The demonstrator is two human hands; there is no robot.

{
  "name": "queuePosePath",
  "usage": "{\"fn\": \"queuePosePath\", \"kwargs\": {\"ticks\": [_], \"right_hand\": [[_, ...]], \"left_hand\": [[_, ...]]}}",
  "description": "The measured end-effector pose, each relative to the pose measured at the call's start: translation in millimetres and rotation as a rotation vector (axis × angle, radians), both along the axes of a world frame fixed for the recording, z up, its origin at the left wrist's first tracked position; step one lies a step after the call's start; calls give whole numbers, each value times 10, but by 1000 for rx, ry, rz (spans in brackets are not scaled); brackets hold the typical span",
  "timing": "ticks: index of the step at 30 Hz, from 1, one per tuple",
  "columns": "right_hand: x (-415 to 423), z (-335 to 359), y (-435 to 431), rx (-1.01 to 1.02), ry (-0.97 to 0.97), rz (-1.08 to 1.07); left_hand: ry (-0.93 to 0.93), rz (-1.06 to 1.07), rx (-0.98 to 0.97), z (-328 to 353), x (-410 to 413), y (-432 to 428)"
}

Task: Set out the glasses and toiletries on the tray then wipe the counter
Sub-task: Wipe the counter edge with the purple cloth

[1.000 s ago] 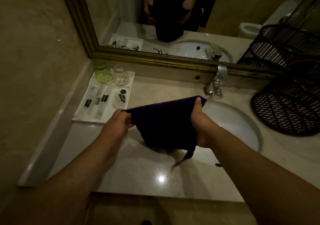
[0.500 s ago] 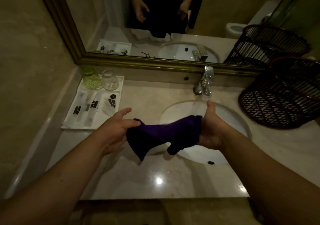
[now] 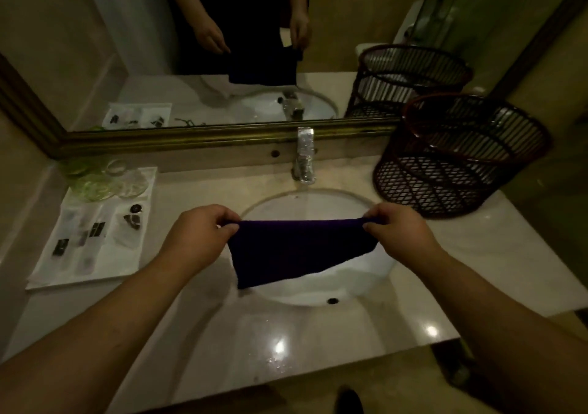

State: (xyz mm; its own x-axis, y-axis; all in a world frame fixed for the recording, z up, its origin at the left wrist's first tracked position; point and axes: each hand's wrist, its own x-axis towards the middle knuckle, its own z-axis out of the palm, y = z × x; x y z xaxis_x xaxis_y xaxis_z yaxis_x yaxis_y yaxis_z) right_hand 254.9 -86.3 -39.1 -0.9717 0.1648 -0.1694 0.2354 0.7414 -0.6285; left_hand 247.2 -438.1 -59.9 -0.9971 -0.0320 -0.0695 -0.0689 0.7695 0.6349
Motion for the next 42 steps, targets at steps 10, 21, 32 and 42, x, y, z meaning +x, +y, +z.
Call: {"fn": "queuePosePath", "kwargs": {"ticks": [10, 21, 32, 42], "right_hand": [[138, 246, 1450, 129, 160, -110], [-83, 745, 2882, 25, 214, -306], [-911, 759, 3641, -344, 203, -511], [-1168, 435, 3541, 23, 149, -118]], "left_hand": [[271, -189, -309, 267, -471, 1347], [353, -383, -313, 716, -1241, 2855], [346, -215, -197, 916, -1920, 3869], [141, -456, -267, 665, -1911, 4223]]}}
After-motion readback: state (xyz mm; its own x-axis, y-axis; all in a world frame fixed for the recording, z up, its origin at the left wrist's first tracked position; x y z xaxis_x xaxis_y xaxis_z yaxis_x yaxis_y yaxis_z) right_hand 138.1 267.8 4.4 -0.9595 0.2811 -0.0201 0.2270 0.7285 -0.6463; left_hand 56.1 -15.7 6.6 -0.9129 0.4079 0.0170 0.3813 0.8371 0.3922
